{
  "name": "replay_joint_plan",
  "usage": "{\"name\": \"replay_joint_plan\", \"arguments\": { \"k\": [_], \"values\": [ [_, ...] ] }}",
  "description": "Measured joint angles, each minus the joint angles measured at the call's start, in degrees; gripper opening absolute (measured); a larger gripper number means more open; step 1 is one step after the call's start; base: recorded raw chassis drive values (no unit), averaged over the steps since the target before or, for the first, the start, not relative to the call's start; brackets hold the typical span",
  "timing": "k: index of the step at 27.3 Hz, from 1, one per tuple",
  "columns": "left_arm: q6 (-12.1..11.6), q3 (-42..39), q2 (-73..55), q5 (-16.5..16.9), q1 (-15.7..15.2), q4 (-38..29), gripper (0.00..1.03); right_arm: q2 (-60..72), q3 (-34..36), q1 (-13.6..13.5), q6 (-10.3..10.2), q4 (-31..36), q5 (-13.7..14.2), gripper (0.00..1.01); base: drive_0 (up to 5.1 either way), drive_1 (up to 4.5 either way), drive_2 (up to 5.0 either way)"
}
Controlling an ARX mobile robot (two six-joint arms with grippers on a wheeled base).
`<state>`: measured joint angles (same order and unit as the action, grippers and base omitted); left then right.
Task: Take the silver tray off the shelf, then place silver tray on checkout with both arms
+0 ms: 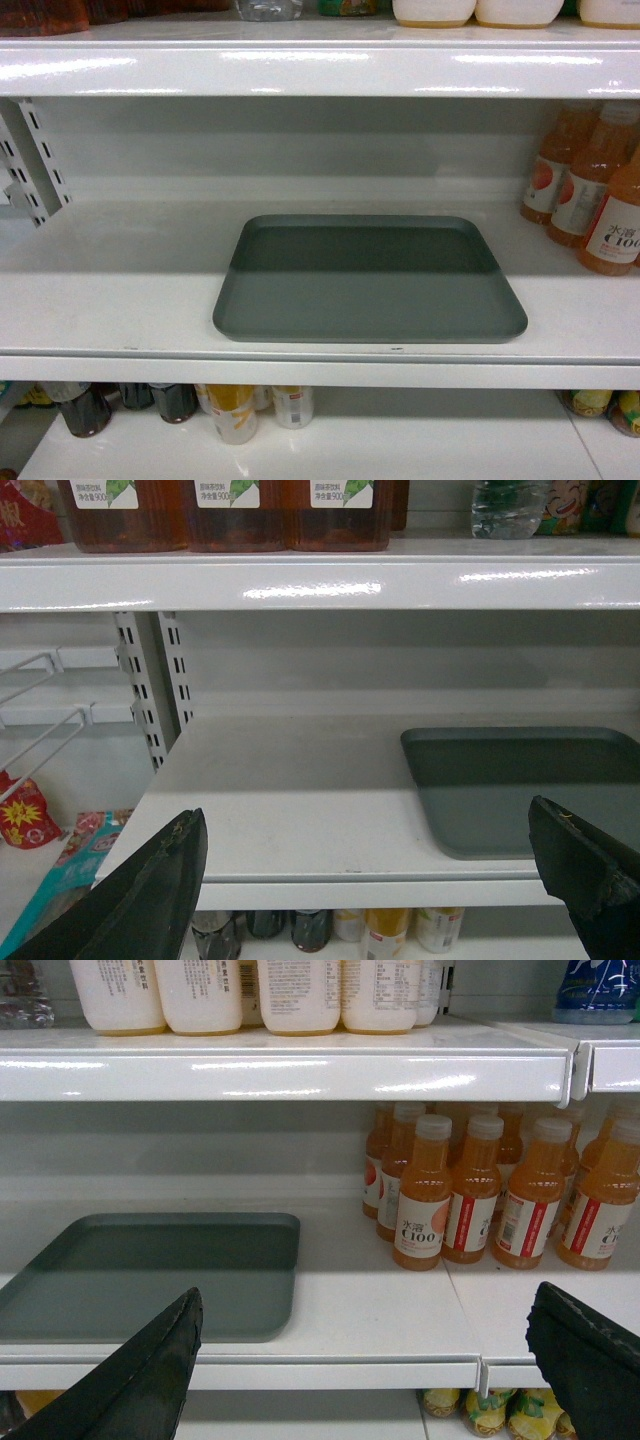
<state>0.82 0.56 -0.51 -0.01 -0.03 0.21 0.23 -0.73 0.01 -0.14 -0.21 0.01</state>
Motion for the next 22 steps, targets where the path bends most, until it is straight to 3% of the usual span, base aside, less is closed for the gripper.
{"name": "replay_joint_plan", "arguments": {
  "k": [17,18,20,22],
  "values": [
    [0.0,0.02,0.0,-0.02,0.0,0.09,0.98,0.0,0.02,0.0,0.0,0.0,0.0,0.98,0.0,0.0,0.0],
    [0.04,0.07,-0.13,-0.55,0.15,0.68,0.98,0.0,0.0,0.0,0.0,-0.02,0.0,0.98,0.0,0.0,0.0],
    [0.5,1.49,-1.31,-4.66,1.55,5.35,0.98,0.61,-0.72,0.2,0.74,-3.15,-1.25,0.98,0.0,0.0,0.0],
    [1.27,3.61,-5.95,-10.91,4.57,9.44,0.98,3.93,-2.69,0.22,2.01,-8.61,-3.17,0.98,0.0,0.0,0.0]
  ]
}}
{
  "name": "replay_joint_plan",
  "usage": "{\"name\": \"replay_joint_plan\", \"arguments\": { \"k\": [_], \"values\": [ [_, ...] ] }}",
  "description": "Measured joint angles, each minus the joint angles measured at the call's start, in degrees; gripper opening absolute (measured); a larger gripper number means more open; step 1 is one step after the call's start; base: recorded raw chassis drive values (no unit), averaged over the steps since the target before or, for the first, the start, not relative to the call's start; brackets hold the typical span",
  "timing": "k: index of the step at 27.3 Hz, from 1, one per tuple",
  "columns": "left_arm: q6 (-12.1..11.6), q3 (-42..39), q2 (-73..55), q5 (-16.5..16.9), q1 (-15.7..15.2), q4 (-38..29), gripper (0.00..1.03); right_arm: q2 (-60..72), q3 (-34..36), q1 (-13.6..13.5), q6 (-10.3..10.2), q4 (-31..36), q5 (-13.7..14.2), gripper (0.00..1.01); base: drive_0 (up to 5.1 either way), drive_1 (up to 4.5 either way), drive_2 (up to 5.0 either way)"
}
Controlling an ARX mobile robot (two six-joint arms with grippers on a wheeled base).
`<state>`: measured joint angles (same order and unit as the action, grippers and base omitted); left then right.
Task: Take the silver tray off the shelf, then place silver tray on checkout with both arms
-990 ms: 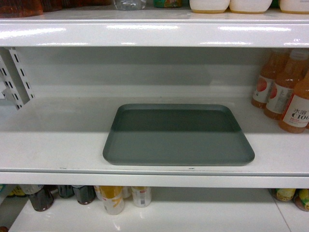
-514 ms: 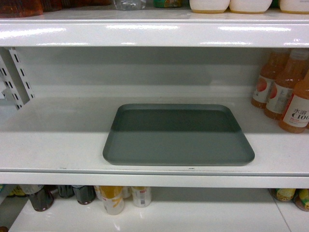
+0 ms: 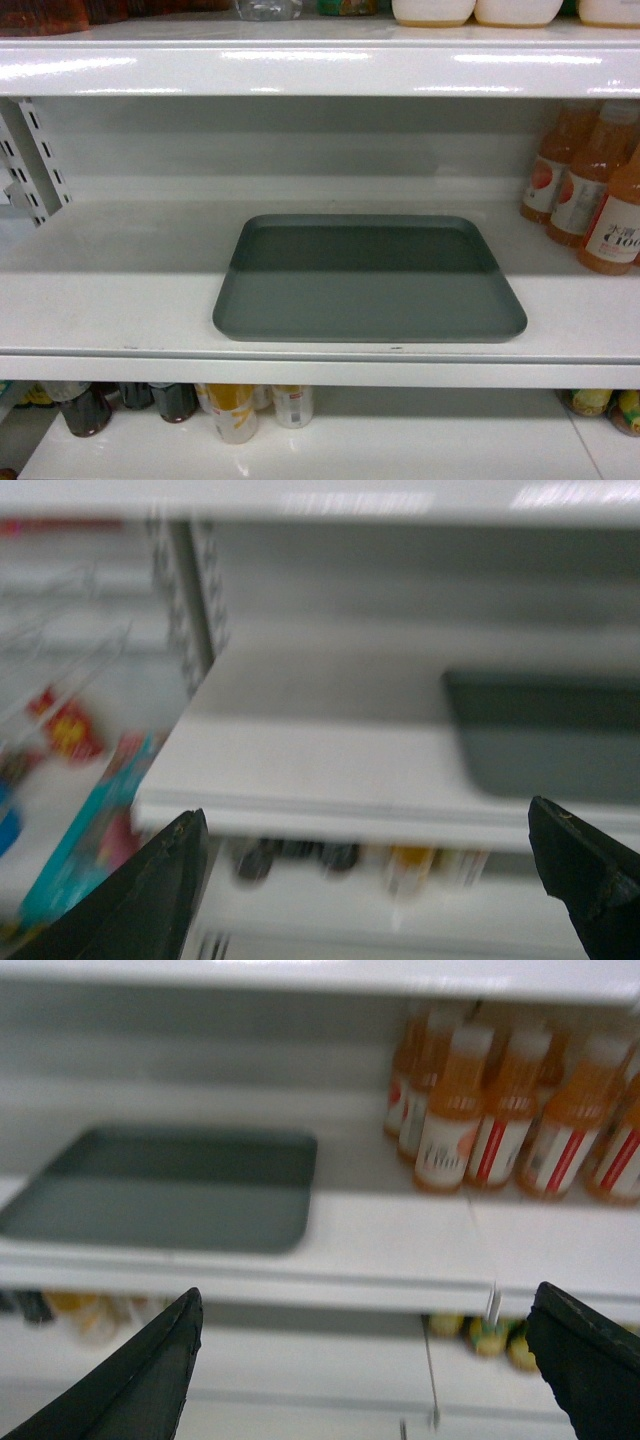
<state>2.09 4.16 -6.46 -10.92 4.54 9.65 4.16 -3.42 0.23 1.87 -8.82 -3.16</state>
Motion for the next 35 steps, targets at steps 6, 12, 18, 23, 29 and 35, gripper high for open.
{"name": "replay_joint_plan", "arguments": {
  "k": [6,12,18,23,29,35],
  "values": [
    [1.01,2.45,-15.98,-4.28,0.09,-4.02,0.98,12.85,-2.54,-2.21,0.76,1.64,-1.38,0.98,0.0,0.0,0.0],
    [1.18,3.08,-26.88,0.11,-0.61,-10.21,0.98,22.01,-3.87,-3.32,0.74,7.74,-2.1,0.98,0.0,0.0,0.0],
    [2.47,5.6,-40.72,5.25,-1.09,-18.67,0.98,35.63,-5.09,-5.25,0.48,16.68,-1.86,0.98,0.0,0.0,0.0],
    [3.28,7.32,-49.68,6.97,-1.18,-24.41,0.98,45.09,-6.03,-6.97,-0.02,22.43,-1.57,0.98,0.0,0.0,0.0],
    [3.78,10.78,-66.12,8.44,0.39,-33.88,0.98,62.31,-9.35,-9.35,-0.83,33.33,-0.81,0.98,0.0,0.0,0.0],
    [4.15,14.23,-76.08,9.35,1.14,-37.86,0.98,72.11,-13.25,-9.22,-1.42,37.75,-0.37,0.98,0.0,0.0,0.0]
  ]
}}
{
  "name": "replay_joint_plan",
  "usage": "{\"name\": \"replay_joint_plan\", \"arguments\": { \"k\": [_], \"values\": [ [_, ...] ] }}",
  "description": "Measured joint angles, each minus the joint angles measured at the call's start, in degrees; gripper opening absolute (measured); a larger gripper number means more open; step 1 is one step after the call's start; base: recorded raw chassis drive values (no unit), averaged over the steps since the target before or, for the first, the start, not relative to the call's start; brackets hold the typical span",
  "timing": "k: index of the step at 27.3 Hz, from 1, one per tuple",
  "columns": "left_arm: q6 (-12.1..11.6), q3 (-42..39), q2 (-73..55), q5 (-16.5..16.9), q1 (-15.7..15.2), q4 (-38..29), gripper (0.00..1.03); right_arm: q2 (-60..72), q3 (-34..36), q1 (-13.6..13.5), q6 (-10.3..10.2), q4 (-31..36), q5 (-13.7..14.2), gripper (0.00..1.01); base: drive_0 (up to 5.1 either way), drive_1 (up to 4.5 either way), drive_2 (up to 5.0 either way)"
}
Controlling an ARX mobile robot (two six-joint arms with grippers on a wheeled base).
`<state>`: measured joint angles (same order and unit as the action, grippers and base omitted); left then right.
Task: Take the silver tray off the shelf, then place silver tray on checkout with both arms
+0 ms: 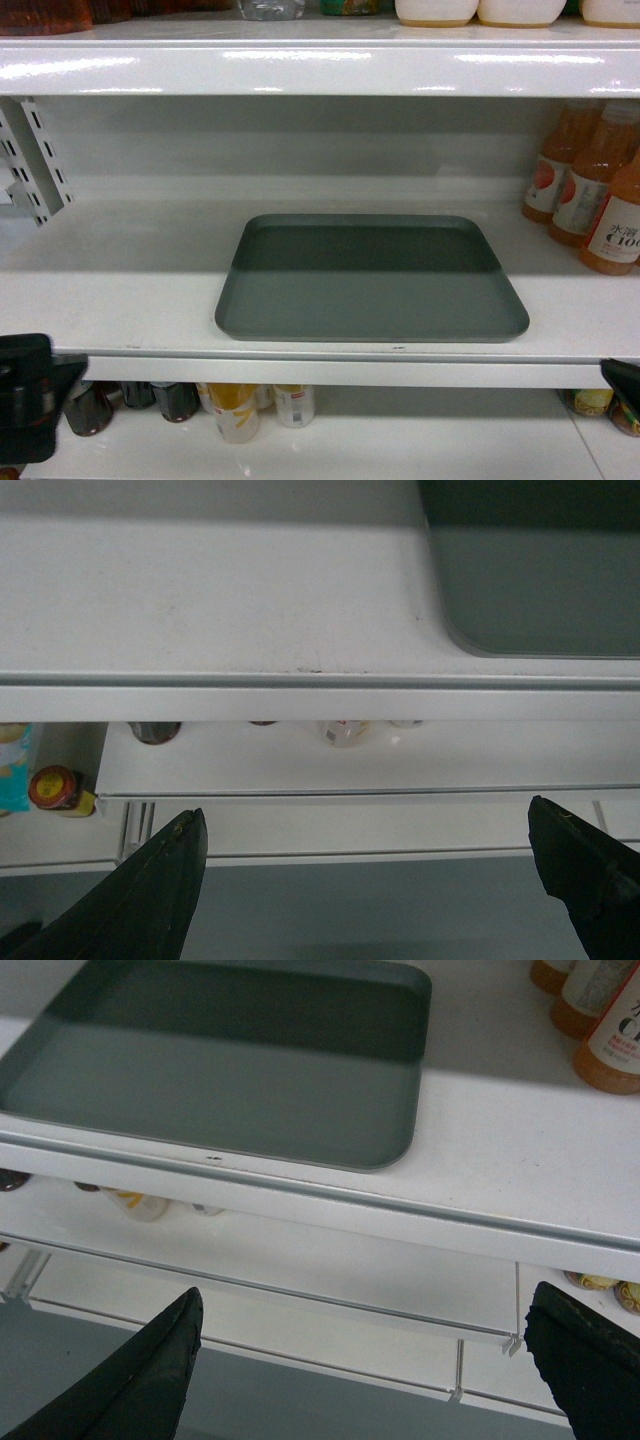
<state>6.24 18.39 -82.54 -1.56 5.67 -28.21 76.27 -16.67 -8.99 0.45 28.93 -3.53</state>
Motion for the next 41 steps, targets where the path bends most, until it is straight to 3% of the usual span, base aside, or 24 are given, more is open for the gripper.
{"name": "replay_joint_plan", "arguments": {
  "k": [9,21,25,41],
  "values": [
    [-0.22,6.6,-14.27,-1.29,0.57,-3.52,0.98,14.25,-7.28,0.57,0.02,3.19,1.53,0.98,0.0,0.0,0.0],
    [1.14,23.3,-29.94,-2.25,2.58,0.15,0.98,32.61,-24.9,1.95,-0.46,1.49,2.99,0.98,0.0,0.0,0.0],
    [1.38,27.36,-32.54,-1.4,3.72,1.27,0.98,36.35,-29.33,1.97,-0.57,-0.28,3.48,0.98,0.0,0.0,0.0],
    [3.43,42.75,-43.45,-3.78,6.62,8.5,0.98,49.51,-46.49,2.27,-2.93,-8.52,4.72,0.98,0.0,0.0,0.0]
  ]
}}
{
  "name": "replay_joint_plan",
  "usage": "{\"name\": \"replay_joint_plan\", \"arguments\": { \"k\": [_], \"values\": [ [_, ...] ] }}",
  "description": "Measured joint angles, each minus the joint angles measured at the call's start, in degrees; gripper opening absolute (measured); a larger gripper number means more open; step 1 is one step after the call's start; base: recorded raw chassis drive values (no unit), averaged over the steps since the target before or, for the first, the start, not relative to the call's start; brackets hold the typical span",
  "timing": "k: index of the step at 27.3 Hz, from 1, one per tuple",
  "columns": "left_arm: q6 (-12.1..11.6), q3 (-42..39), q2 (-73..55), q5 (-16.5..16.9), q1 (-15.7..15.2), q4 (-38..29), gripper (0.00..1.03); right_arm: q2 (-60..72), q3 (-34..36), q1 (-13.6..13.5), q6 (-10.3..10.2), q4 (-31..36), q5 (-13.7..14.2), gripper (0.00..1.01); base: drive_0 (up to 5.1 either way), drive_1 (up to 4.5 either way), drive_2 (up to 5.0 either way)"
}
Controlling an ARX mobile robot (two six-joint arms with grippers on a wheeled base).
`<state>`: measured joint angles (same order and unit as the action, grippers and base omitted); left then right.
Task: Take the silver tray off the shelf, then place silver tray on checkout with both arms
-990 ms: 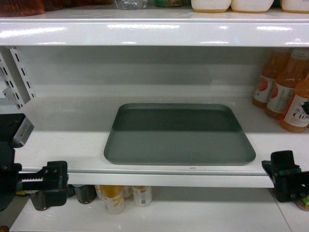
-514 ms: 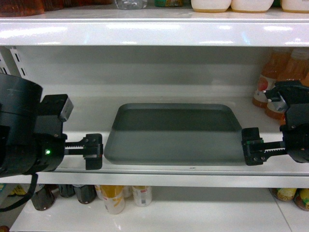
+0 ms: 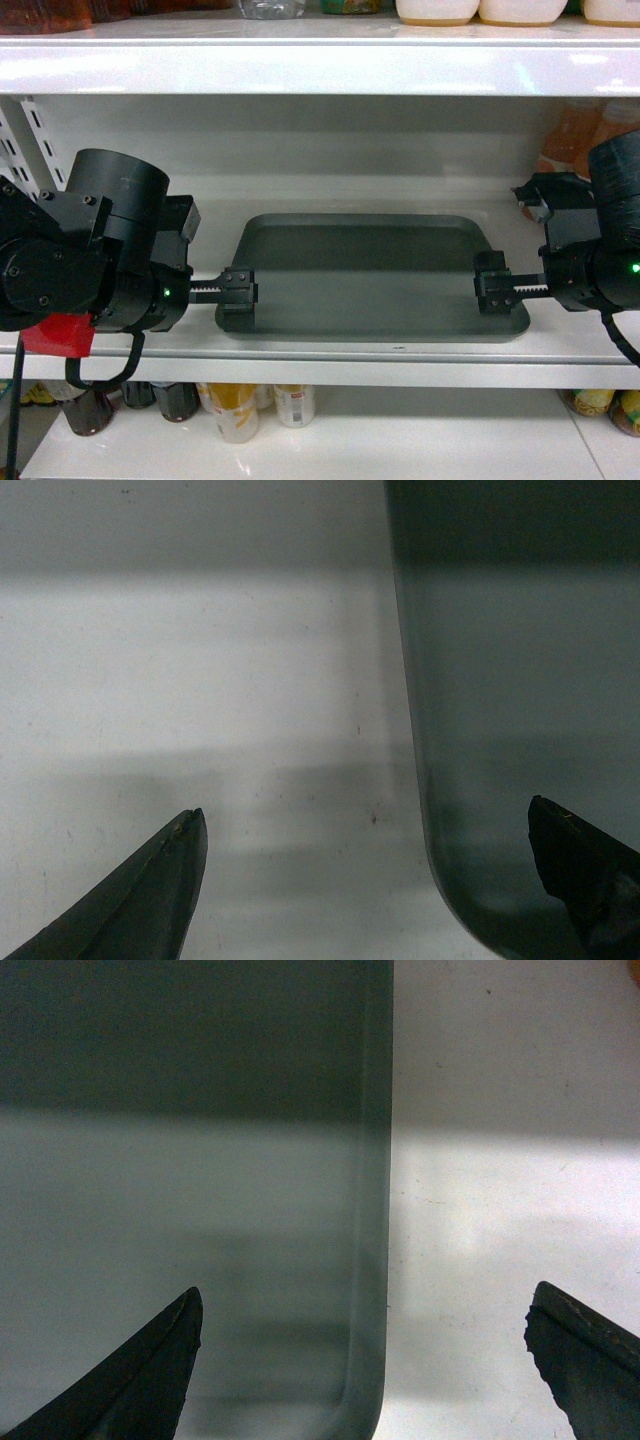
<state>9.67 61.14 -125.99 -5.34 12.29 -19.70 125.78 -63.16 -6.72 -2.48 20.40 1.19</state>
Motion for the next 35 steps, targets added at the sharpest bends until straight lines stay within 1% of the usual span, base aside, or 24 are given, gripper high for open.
{"name": "replay_joint_plan", "arguments": {
  "k": [3,8,12,16,17,20,22,23,24,25,27,28,32,33,34,35],
  "values": [
    [0.07,1.55,-1.11,-0.44,0.0,0.66,0.98,1.88,-2.27,0.04,-0.11,-0.74,0.46,0.98,0.0,0.0,0.0],
    [0.44,3.63,-2.99,-1.25,0.0,1.77,0.98,5.25,-6.82,0.61,-1.05,-3.15,1.66,0.98,0.0,0.0,0.0],
    [0.66,4.59,-3.85,-0.83,-0.02,2.01,0.98,7.3,-9.86,1.16,-1.51,-4.42,1.6,0.98,0.0,0.0,0.0],
    [1.36,5.77,-4.55,-1.57,-0.15,2.89,0.98,9.14,-12.31,1.18,-1.55,-5.44,2.08,0.98,0.0,0.0,0.0],
    [1.79,6.21,-4.85,-1.79,-0.17,3.23,0.98,9.97,-13.49,1.18,-1.68,-6.75,2.21,0.98,0.0,0.0,0.0],
    [2.08,6.38,-4.96,-2.01,-0.24,3.34,0.98,10.97,-14.84,1.16,-1.95,-7.26,2.45,0.98,0.0,0.0,0.0],
    [2.43,6.71,-5.07,-2.16,-0.31,4.0,0.98,11.13,-15.76,1.16,-1.97,-8.61,2.38,0.98,0.0,0.0,0.0],
    [2.58,6.8,-5.07,-2.16,-0.35,4.07,0.98,11.13,-16.06,1.16,-1.99,-9.51,1.68,0.98,0.0,0.0,0.0],
    [2.62,6.82,-5.07,-2.19,-0.35,4.15,0.96,11.15,-16.28,1.14,-2.01,-10.05,1.53,0.98,0.0,0.0,0.0],
    [2.6,6.86,-5.14,-2.4,-0.39,4.59,0.9,11.34,-16.68,1.11,-2.05,-10.64,1.38,0.96,0.0,0.0,0.0],
    [2.54,7.37,-5.2,-2.58,-0.39,5.77,0.79,11.67,-17.66,1.11,-2.21,-12.09,1.22,0.86,0.0,0.0,0.0],
    [2.58,7.63,-5.22,-1.95,-0.39,6.62,0.7,11.78,-18.1,1.09,-2.23,-12.31,1.22,0.75,0.0,0.0,0.0],
    [2.86,7.85,-5.22,-1.51,-0.26,7.06,0.57,11.82,-18.12,0.94,-2.23,-12.7,1.25,0.62,0.0,0.0,0.0],
    [3.45,7.89,-5.22,-1.36,-0.09,7.37,0.5,11.82,-18.1,0.83,-2.21,-12.66,1.33,0.55,0.0,0.0,0.0],
    [3.48,7.91,-5.22,-1.31,-0.09,7.52,0.49,11.82,-18.08,0.83,-2.19,-12.66,1.36,0.51,0.0,0.0,0.0],
    [3.74,7.93,-5.22,-0.94,0.07,7.5,0.42,11.82,-18.05,0.79,-2.16,-12.72,1.4,0.45,0.0,0.0,0.0]
  ]
}}
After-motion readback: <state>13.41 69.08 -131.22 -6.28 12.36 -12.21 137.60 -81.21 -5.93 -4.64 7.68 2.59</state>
